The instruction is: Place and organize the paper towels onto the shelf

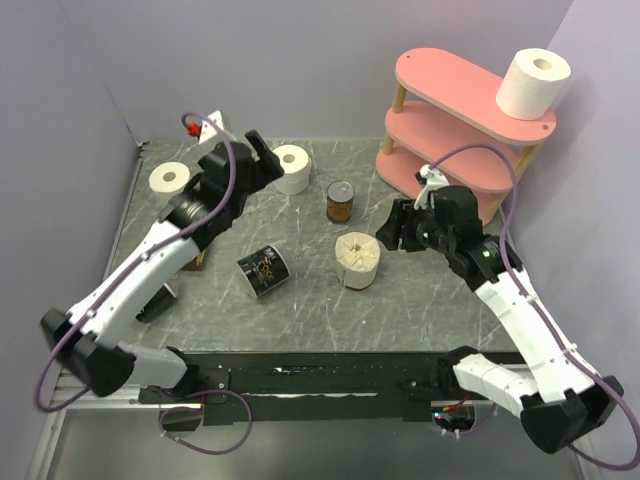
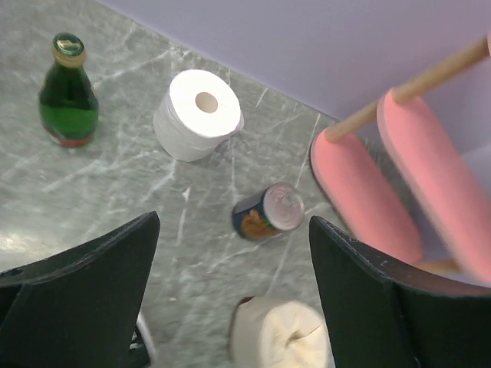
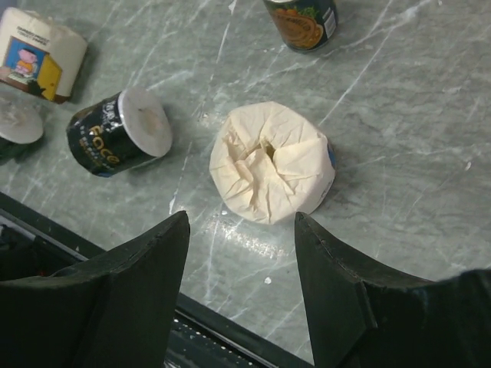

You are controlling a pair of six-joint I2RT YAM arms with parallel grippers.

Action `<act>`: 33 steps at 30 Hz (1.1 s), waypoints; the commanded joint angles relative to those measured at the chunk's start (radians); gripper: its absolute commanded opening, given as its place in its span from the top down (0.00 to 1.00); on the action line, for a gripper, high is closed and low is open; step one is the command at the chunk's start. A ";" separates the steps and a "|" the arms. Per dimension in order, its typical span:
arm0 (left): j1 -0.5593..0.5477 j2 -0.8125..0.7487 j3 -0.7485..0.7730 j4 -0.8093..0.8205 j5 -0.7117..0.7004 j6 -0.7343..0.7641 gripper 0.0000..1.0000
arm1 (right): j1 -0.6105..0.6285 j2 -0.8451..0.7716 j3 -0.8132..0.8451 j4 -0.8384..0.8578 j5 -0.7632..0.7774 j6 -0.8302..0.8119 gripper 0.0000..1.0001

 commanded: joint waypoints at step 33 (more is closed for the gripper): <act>0.229 0.955 0.692 -0.142 0.127 -0.446 0.22 | 0.032 -0.235 -0.072 0.021 -0.025 0.053 0.36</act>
